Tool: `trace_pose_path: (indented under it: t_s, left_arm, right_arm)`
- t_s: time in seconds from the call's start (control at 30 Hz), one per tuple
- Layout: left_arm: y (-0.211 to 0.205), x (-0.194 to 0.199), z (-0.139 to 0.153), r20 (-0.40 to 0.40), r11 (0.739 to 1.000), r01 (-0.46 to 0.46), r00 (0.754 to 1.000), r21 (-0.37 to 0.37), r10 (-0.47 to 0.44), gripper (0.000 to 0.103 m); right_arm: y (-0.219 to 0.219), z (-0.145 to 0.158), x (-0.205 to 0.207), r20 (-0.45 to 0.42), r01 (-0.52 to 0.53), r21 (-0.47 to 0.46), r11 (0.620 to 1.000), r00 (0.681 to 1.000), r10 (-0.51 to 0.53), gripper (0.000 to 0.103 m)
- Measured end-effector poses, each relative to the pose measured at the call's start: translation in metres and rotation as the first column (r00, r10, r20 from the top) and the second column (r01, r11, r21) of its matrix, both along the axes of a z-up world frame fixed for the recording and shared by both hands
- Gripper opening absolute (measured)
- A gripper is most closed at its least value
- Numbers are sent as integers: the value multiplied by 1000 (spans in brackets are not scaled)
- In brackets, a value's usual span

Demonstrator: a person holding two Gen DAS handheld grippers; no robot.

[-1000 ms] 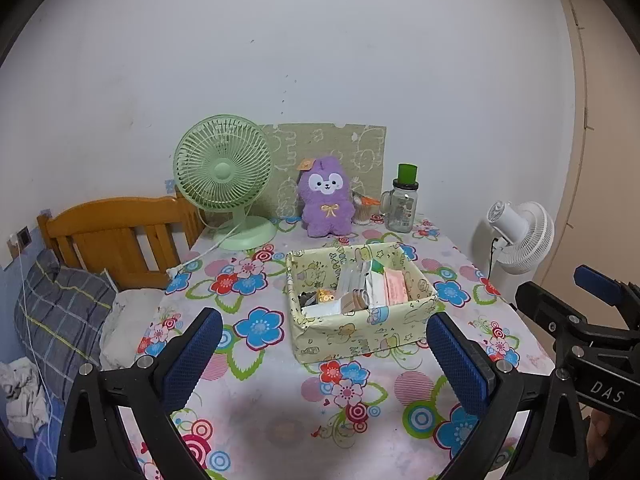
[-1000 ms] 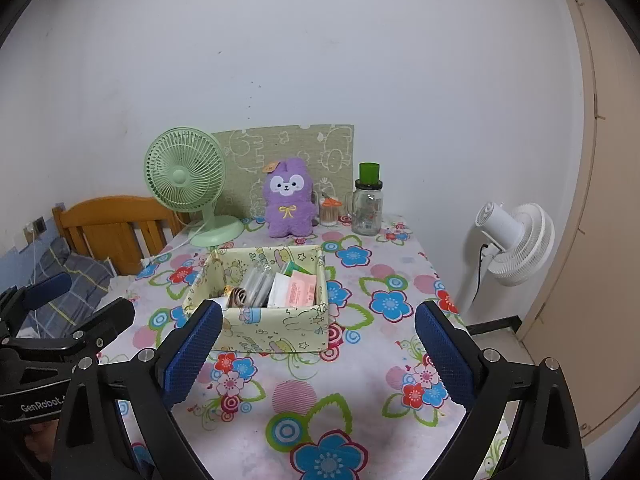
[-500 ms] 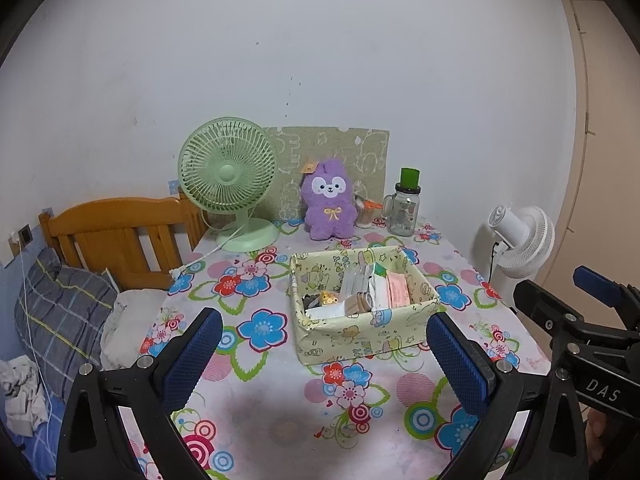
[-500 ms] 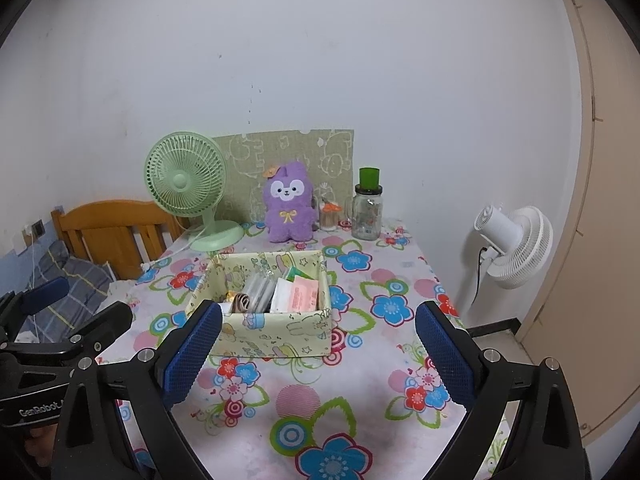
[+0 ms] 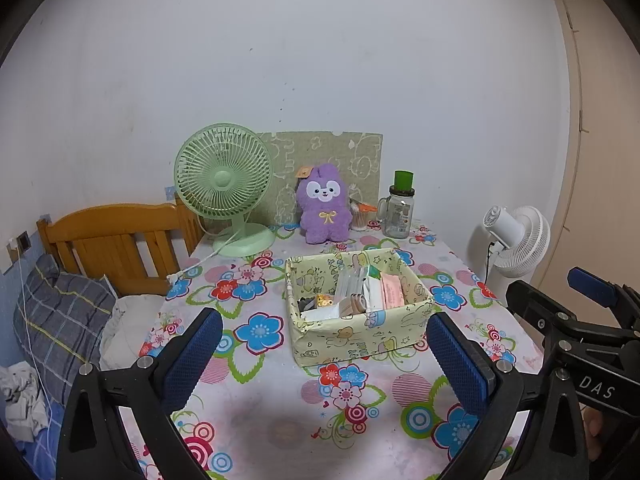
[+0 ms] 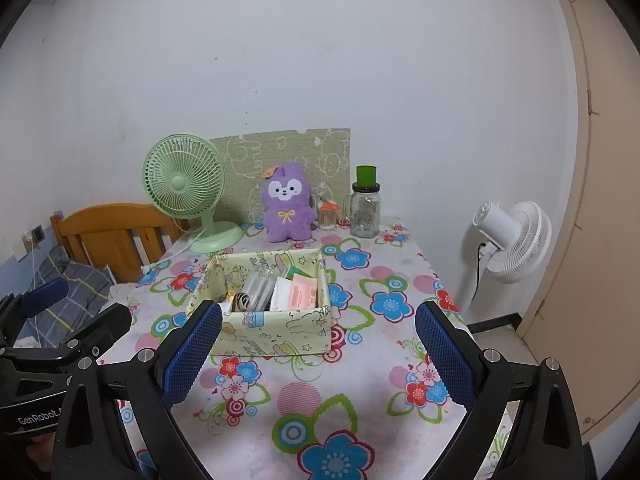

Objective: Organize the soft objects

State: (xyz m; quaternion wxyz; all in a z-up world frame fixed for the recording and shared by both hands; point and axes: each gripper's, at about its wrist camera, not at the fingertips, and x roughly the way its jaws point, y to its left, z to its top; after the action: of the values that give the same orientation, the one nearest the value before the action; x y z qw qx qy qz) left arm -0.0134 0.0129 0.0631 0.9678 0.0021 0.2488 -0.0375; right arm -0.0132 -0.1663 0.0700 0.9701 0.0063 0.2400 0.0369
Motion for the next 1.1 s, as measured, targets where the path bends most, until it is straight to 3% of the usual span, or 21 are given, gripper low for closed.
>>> trace_pose_path:
  t_s: [1.1]
  left_arm:
    - [0,-3,2,4,1000,0,1000,-4,0,103]
  right_arm:
    - [2,2,-2,6,3,-7,1000,1000,-3,99]
